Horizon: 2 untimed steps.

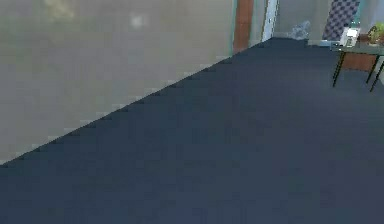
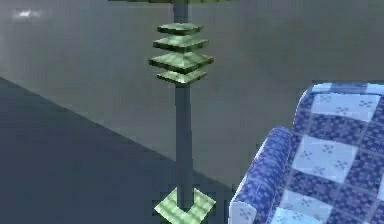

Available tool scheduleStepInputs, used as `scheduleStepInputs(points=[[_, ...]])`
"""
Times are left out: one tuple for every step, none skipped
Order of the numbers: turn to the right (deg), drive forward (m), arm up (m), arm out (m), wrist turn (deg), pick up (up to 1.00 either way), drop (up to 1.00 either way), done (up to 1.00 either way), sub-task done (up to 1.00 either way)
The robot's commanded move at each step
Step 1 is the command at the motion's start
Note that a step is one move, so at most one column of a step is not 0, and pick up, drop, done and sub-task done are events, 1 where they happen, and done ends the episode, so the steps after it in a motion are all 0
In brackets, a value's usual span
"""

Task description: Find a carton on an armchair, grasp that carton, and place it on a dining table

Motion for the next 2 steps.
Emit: scheduleStepInputs(points=[[-45.0, 0.0, 0.0, 0.0, 0.0, 0.0, 0.0, 0.0, 0.0], [-45.0, 0.0, 0.0, 0.0, 0.0, 0.0, 0.0, 0.0, 0.0]])
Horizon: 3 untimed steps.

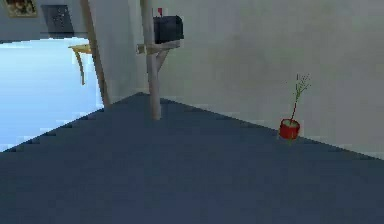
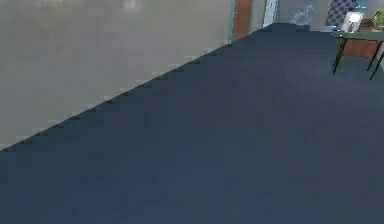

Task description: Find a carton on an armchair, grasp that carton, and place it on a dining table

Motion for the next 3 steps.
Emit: scheduleStepInputs(points=[[-33.0, 0.0, 0.0, 0.0, 0.0, 0.0, 0.0, 0.0, 0.0], [0.0, 0.1, 0.0, 0.0, 0.0, 0.0, 0.0, 0.0, 0.0], [45.0, 0.0, 0.0, 0.0, 0.0, 0.0, 0.0, 0.0, 0.0]])
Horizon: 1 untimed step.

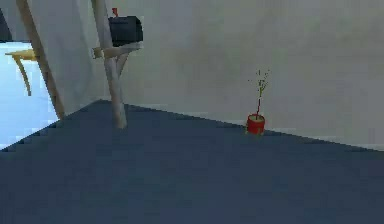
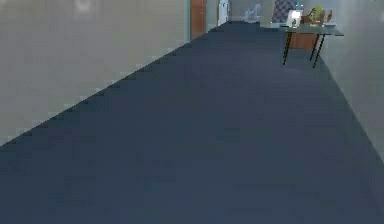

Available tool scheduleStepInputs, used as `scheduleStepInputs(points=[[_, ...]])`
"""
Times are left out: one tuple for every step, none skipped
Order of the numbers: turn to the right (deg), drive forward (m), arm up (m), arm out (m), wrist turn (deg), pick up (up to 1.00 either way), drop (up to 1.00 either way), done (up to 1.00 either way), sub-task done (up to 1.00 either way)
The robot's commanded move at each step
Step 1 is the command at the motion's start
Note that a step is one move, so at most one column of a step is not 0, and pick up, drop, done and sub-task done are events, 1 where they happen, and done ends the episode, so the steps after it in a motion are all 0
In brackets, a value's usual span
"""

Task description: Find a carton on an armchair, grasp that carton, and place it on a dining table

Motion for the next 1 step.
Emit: scheduleStepInputs(points=[[45.0, 0.0, 0.0, 0.0, 0.0, 0.0, 0.0, 0.0, 0.0]])
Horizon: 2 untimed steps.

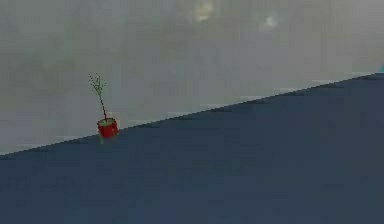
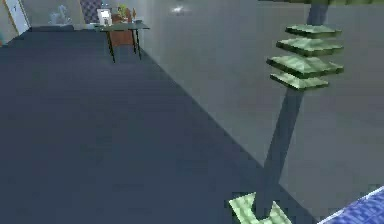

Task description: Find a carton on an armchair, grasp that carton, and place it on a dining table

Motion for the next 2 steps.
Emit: scheduleStepInputs(points=[[45.0, 0.0, 0.0, 0.0, 0.0, 0.0, 0.0, 0.0, 0.0], [27.0, 0.0, 0.0, 0.0, 0.0, 0.0, 0.0, 0.0, 0.0]])
